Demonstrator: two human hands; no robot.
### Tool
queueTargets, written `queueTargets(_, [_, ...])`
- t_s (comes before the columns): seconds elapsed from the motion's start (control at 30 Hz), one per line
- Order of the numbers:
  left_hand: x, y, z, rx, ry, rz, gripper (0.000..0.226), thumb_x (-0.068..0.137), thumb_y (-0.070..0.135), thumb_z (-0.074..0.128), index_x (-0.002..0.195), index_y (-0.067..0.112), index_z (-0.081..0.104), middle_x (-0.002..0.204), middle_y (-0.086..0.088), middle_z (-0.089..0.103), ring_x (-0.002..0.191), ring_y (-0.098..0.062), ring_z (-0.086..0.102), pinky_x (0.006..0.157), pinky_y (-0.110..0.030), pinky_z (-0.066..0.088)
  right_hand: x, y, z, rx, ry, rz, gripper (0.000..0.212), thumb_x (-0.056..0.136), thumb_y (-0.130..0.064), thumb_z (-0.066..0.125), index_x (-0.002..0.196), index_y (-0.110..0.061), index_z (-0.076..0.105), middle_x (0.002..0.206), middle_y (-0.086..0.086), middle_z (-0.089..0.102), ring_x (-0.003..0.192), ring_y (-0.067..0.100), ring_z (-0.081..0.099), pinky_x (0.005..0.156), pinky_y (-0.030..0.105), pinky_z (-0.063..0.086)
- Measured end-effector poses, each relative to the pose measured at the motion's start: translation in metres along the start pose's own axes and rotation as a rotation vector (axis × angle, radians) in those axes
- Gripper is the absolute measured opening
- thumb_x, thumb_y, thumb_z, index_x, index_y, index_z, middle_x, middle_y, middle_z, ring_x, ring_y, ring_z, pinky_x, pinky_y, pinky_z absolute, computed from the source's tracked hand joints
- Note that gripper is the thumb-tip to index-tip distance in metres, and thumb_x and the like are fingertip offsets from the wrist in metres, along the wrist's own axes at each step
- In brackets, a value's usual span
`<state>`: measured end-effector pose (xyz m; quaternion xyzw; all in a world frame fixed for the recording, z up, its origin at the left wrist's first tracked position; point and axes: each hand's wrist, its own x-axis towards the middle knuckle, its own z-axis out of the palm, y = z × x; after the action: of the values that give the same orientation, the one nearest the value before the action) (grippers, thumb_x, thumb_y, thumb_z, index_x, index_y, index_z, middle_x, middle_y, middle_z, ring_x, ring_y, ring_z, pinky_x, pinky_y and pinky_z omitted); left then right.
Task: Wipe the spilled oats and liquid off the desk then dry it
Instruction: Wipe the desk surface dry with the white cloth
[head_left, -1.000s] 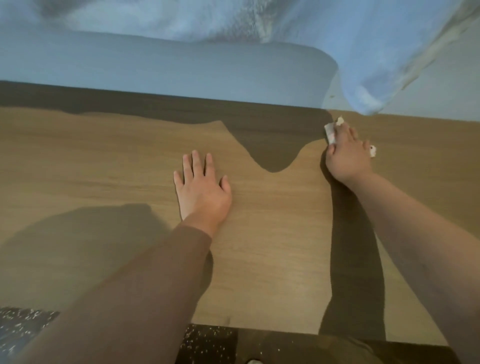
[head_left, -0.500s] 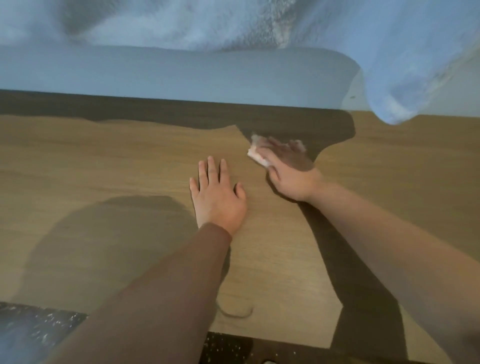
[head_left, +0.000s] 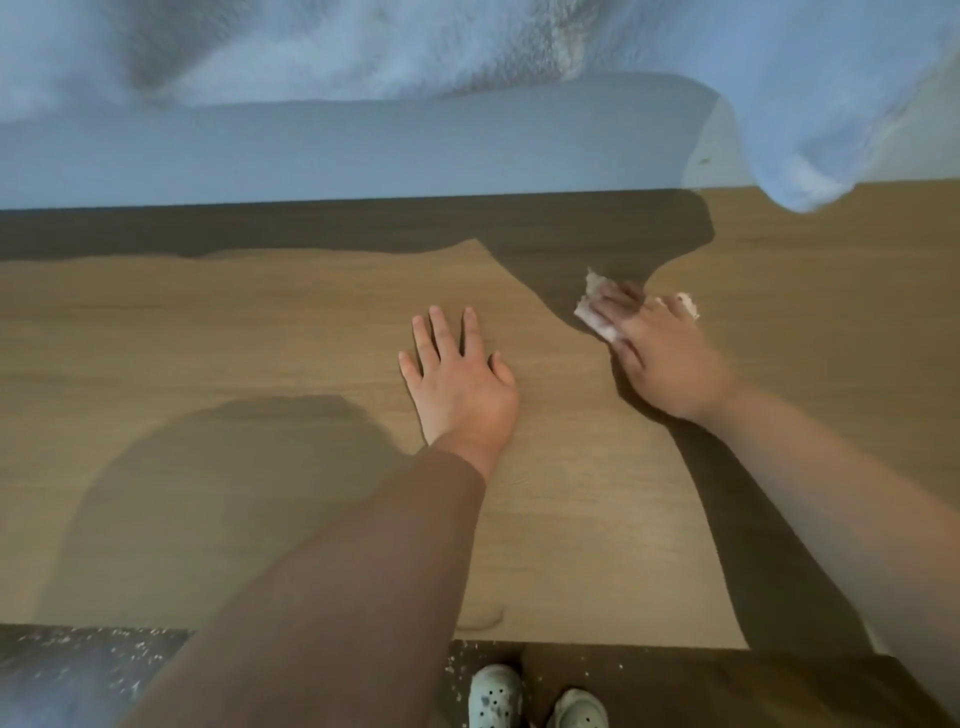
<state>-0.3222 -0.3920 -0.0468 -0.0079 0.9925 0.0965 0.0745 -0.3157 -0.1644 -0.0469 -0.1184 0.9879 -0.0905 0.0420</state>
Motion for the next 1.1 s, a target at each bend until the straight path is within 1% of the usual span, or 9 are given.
queueTargets(0.17, [0.000,0.000,-0.001,0.001,-0.016,0.006,0.061,0.101,0.039,0.023,0.156,0.024,0.002,0.163,-0.010,-0.009,0.150,-0.029,-0.012,0.120,-0.051,-0.001,-0.004,0.005,0.000,0.043,0.161,0.601,0.050,0.099,-0.022,0.033,0.148,-0.009,0.034,0.160,0.014,0.024,0.147,0.031,0.020,0.116,0.056,0.016])
queueTargets(0.33, [-0.001,0.001,-0.001,0.002,-0.023,0.013,0.061,0.101,0.038,0.023,0.156,0.024,0.000,0.163,-0.011,-0.010,0.150,-0.030,-0.012,0.120,-0.052,-0.002,-0.059,-0.088,0.012,0.091,-0.037,0.133,0.057,0.096,-0.029,0.024,0.151,-0.017,0.031,0.162,0.003,0.020,0.150,0.022,0.014,0.120,0.049,0.012])
queueTargets(0.4, [-0.001,0.000,-0.001,0.006,-0.026,0.011,0.061,0.101,0.038,0.023,0.156,0.024,0.000,0.163,-0.011,-0.010,0.150,-0.030,-0.012,0.120,-0.052,-0.002,-0.080,-0.082,0.012,0.062,-0.048,0.101,0.056,0.097,-0.030,0.026,0.151,-0.019,0.032,0.162,-0.001,0.019,0.150,0.019,0.014,0.120,0.049,0.013])
queueTargets(0.6, [-0.001,0.001,-0.002,0.014,-0.025,0.002,0.061,0.101,0.039,0.022,0.157,0.025,0.002,0.163,-0.011,-0.008,0.150,-0.030,-0.011,0.120,-0.052,0.000,-0.063,-0.047,0.011,0.038,0.176,0.777,0.057,0.094,-0.025,0.033,0.147,-0.005,0.037,0.159,0.015,0.026,0.147,0.032,0.023,0.116,0.056,0.017])
queueTargets(0.67, [-0.002,0.002,-0.003,0.011,-0.021,-0.005,0.061,0.101,0.039,0.023,0.157,0.025,0.004,0.164,-0.010,-0.006,0.150,-0.029,-0.010,0.121,-0.051,0.000,-0.067,-0.081,0.015,0.045,0.136,0.647,0.063,0.092,-0.028,0.026,0.150,-0.005,0.032,0.160,0.015,0.021,0.148,0.033,0.020,0.117,0.056,0.017])
queueTargets(0.73, [-0.002,0.001,-0.004,-0.030,-0.004,-0.016,0.060,0.100,0.037,0.028,0.156,0.026,0.011,0.164,-0.008,-0.001,0.151,-0.027,-0.007,0.120,-0.050,0.000,-0.090,-0.117,0.022,0.027,0.017,0.278,0.063,0.093,-0.031,0.017,0.152,-0.011,0.028,0.161,0.011,0.018,0.150,0.029,0.014,0.119,0.053,0.012])
queueTargets(0.83, [-0.006,-0.001,-0.009,-0.140,0.054,0.007,0.063,0.095,0.026,0.040,0.155,0.026,0.020,0.164,-0.001,0.011,0.151,-0.021,-0.001,0.121,-0.047,0.000,-0.123,-0.091,0.016,0.011,-0.083,-0.004,0.061,0.096,-0.037,0.014,0.153,-0.020,0.026,0.162,0.002,0.016,0.150,0.020,0.009,0.120,0.045,0.005])
queueTargets(1.0, [-0.025,-0.005,-0.007,-0.218,0.104,0.084,0.067,0.093,0.013,0.049,0.154,0.016,0.023,0.162,-0.005,0.020,0.150,-0.022,0.008,0.122,-0.045,0.009,-0.145,0.023,-0.005,-0.032,0.071,0.636,0.058,0.097,-0.031,0.026,0.151,-0.013,0.030,0.162,0.010,0.018,0.149,0.026,0.016,0.117,0.054,0.016])
queueTargets(1.1, [-0.066,0.015,0.002,-0.274,0.133,0.010,0.068,0.093,0.011,0.050,0.154,0.015,0.022,0.162,-0.006,0.020,0.150,-0.023,0.007,0.121,-0.047,0.011,-0.148,0.008,-0.005,0.026,0.055,0.703,0.058,0.101,-0.030,0.030,0.155,-0.010,0.020,0.164,0.010,0.009,0.151,0.027,0.006,0.119,0.055,0.008])
